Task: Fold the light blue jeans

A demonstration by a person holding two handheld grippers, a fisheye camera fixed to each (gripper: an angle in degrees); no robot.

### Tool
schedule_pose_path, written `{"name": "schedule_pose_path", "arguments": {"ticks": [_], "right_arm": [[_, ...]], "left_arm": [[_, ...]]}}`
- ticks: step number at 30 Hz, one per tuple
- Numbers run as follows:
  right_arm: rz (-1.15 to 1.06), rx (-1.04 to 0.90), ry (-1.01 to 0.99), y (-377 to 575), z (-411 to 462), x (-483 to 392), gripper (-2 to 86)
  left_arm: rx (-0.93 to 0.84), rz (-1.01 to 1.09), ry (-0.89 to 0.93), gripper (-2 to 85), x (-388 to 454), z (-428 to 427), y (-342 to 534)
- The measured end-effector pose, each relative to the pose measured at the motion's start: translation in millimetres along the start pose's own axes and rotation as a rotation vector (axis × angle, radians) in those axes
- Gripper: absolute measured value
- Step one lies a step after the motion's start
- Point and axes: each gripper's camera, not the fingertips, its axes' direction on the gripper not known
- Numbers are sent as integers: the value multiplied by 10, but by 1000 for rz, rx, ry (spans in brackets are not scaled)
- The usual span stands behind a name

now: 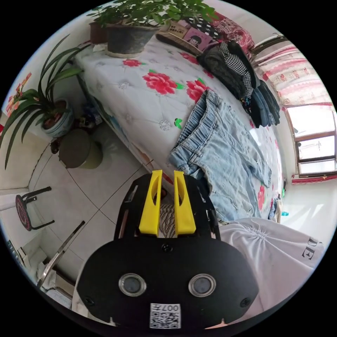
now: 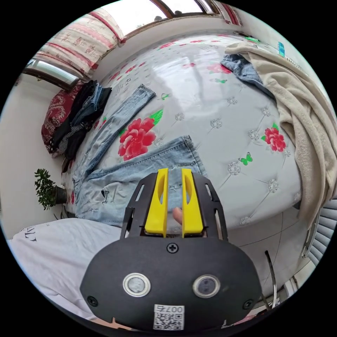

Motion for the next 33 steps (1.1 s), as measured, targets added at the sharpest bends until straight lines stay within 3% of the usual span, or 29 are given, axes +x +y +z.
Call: {"name": "schedule_pose_path", "arguments": {"ticks": [6, 14, 23, 27, 33], "right_arm": [[-180, -25, -61, -725, 418, -805, 64], [-370, 23, 36, -1977, 586, -1769, 52], [-283, -20, 116, -3484, 1238, -1816, 54], [-202, -73, 147, -3951, 1685, -1645, 44], [-179, -123, 169, -4106, 2016, -1617, 4]], "left_arm": [[-40, 277, 51, 84, 1198, 513, -932], [-104, 607, -186, 101, 2658, 1281, -2224], [-282, 682, -343, 133, 2988, 2412, -3083], [-329, 726, -333, 134, 2978, 2579, -3172], [-308, 696, -275, 54, 2776, 2532, -3206]]}}
